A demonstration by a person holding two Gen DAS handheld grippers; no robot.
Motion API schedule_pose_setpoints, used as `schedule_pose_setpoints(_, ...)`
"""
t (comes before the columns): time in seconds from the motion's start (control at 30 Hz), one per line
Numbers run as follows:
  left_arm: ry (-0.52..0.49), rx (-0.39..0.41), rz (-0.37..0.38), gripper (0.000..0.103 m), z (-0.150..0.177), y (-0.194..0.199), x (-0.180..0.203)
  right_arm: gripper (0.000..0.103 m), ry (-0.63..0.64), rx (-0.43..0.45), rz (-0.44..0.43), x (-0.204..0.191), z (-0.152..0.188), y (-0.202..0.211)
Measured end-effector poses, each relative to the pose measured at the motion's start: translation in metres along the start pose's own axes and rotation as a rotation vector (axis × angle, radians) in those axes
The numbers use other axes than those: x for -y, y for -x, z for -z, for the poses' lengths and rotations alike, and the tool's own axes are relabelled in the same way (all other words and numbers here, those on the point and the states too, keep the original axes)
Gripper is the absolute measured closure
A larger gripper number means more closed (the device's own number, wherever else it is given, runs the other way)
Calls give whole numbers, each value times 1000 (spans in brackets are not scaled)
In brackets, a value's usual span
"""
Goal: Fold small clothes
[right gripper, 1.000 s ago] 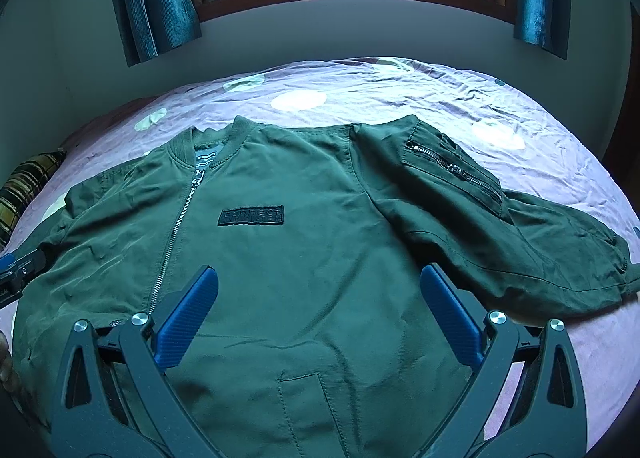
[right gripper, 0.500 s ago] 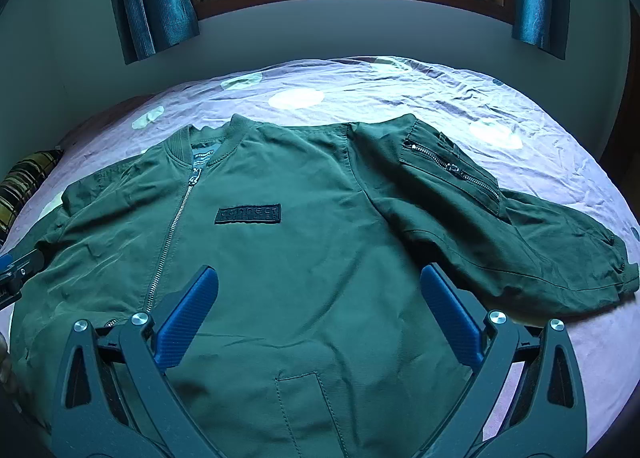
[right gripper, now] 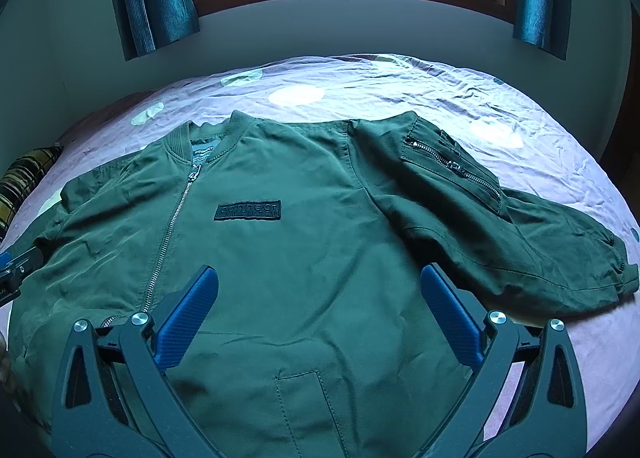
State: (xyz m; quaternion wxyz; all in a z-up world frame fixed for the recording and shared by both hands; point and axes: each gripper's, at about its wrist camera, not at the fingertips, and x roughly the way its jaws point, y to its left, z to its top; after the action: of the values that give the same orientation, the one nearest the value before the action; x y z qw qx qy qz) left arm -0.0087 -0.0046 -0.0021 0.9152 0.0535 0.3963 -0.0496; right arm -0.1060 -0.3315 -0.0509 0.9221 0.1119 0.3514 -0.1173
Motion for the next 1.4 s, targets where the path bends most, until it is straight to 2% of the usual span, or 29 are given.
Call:
schedule_pose_setpoints(0.4, 2, 0, -1, 4, 1, -1, 0, 2, -9, 1, -9, 1, -2, 0)
schedule_pose_setpoints(0.5, 1, 5, -3, 4, 2, -2, -1, 2, -43, 6, -36, 18, -6, 4)
schedule_pose_setpoints(0.6, 6, 11, -5, 4, 2, -4, -4, 2, -130, -2, -66, 60, -11, 10)
schedule_pose_setpoints(0.77, 21, 15, -14, 4, 1, -8, -11, 2, -372, 10, -19, 183, -5, 25)
schedule_pose_setpoints(0.9, 25, 17, -22, 4, 1, -12, -16, 2, -566, 66, 113, 287, 13, 49)
schedule_pose_setpoints(0.97, 26, 15, -27, 4, 1, -15, -17, 2, -660, 91, 208, 338, 28, 61)
schedule_pose_setpoints(1.03, 28, 9, -32, 4, 2, -18, -18, 3, -705, 63, 286, 373, 39, 60)
schedule_pose_setpoints(1.1, 30, -2, -37, 4, 3, -21, -18, 8, -737, 23, 296, 395, 50, 53)
schedule_pose_setpoints(1.17, 33, -10, -42, 4, 3, -23, -19, 34, -793, -28, 238, 413, 62, 42)
schedule_pose_setpoints(1.23, 35, -14, -49, 4, 4, -24, -19, 39, -805, -50, 192, 413, 67, 34)
schedule_pose_setpoints(1.33, 30, -18, -56, 4, 4, -24, -18, 40, -714, -74, 241, 397, 57, 28)
schedule_pose_setpoints(1.4, 26, -19, -59, 4, 4, -24, -16, 53, -675, -93, 283, 392, 54, 26)
